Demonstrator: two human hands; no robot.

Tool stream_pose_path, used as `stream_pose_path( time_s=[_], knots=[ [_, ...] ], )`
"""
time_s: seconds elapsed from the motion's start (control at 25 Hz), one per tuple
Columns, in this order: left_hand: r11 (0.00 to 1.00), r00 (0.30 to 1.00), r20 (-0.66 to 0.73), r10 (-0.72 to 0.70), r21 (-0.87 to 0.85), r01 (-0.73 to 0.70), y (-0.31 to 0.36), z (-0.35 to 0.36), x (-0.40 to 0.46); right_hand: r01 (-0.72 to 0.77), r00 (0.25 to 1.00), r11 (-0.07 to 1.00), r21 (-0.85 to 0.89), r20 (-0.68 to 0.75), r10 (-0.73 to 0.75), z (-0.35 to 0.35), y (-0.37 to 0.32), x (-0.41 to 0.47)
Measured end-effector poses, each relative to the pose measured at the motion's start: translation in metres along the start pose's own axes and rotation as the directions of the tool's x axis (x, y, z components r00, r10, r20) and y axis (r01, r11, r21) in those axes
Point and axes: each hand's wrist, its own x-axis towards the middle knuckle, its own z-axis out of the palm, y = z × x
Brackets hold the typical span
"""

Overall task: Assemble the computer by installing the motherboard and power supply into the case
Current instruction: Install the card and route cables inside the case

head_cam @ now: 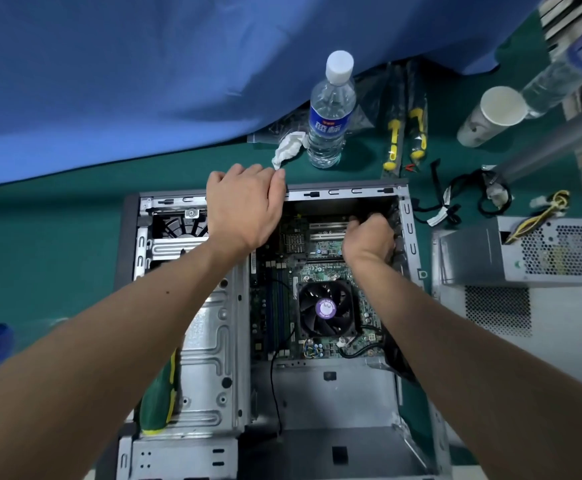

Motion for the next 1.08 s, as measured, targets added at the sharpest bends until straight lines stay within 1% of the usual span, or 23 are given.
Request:
stream_pose_path(
  time_s=[0.08,0.16,0.36,0.52,0.6,0.72,0.92,1.08],
  knots=[
    [1.000,1.000,0.002,-0.004,0.007,0.004,-0.001,-0.001,0.001,0.015,0.999,1.000,0.027,-0.042,-0.014,0.004,0.003,-0.001],
    [1.000,1.000,0.004,-0.010,0.003,0.010,-0.002,-0.001,-0.001,0.016,0.998,0.999,0.039,-0.055,-0.014,0.006,0.004,-0.004],
    [1.000,1.000,0.015,0.000,-0.005,0.000,-0.002,-0.002,-0.003,0.041,0.999,0.998,0.053,0.010,-0.042,0.011,0.002,-0.006],
    [1.000,1.000,0.004,0.009,-0.011,-0.009,-0.002,-0.001,-0.001,0.144,0.988,0.986,0.089,-0.060,-0.139,0.014,-0.002,-0.009],
    [1.000,1.000,0.003,0.009,-0.013,-0.009,-0.002,-0.001,-0.002,0.168,0.985,0.983,0.077,-0.051,-0.164,0.016,0.001,-0.013],
    [1.000,1.000,0.001,0.007,-0.009,-0.007,-0.002,0.000,-0.002,0.118,0.993,0.988,0.096,-0.034,-0.115,0.018,0.009,-0.015],
    [1.000,1.000,-0.003,-0.006,-0.014,0.006,-0.003,0.001,-0.001,0.100,0.992,0.986,0.134,-0.087,-0.089,0.020,0.015,-0.017],
    [1.000,1.000,-0.007,-0.006,-0.021,0.006,-0.002,0.002,-0.001,0.087,0.989,0.972,0.217,-0.139,-0.057,0.018,0.014,-0.013]
  ],
)
